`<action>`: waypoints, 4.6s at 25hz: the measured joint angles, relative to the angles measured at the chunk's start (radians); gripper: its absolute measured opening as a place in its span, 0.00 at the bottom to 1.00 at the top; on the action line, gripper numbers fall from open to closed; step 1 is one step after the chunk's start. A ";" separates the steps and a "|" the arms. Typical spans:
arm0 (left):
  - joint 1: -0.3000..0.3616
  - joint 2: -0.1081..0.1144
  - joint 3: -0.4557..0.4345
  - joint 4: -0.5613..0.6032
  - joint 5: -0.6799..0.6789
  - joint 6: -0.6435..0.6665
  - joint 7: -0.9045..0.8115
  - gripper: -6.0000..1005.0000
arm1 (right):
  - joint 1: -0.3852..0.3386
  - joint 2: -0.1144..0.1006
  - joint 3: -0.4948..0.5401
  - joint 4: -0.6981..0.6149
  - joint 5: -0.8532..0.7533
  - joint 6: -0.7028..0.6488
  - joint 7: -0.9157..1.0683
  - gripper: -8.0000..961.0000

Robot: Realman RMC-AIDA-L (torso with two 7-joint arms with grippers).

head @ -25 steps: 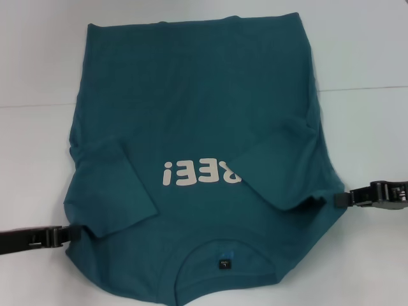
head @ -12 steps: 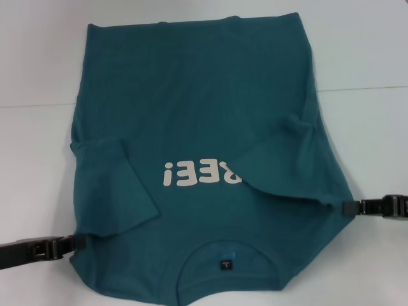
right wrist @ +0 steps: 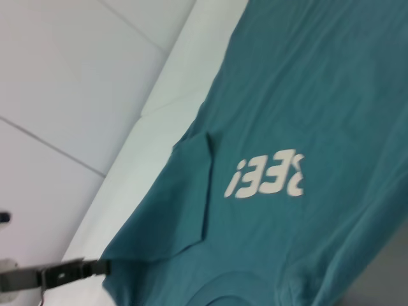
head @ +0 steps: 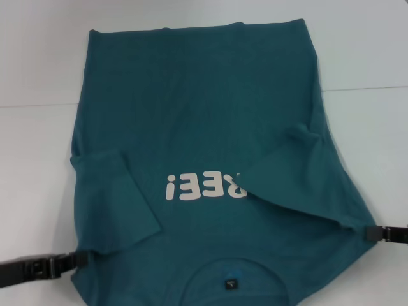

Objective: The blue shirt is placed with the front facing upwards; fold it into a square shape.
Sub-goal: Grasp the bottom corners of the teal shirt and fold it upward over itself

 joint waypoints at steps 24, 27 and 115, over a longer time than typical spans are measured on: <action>0.131 -0.008 0.005 0.023 -0.090 0.149 0.064 0.01 | -0.171 -0.009 0.111 -0.003 -0.004 -0.084 -0.070 0.06; 0.137 -0.008 0.004 0.024 -0.090 0.164 0.067 0.01 | -0.190 -0.006 0.127 -0.004 -0.006 -0.093 -0.071 0.06; -0.440 0.157 -0.077 -0.457 -0.132 -0.502 0.365 0.01 | 0.257 0.013 0.082 0.097 0.157 0.615 -0.069 0.05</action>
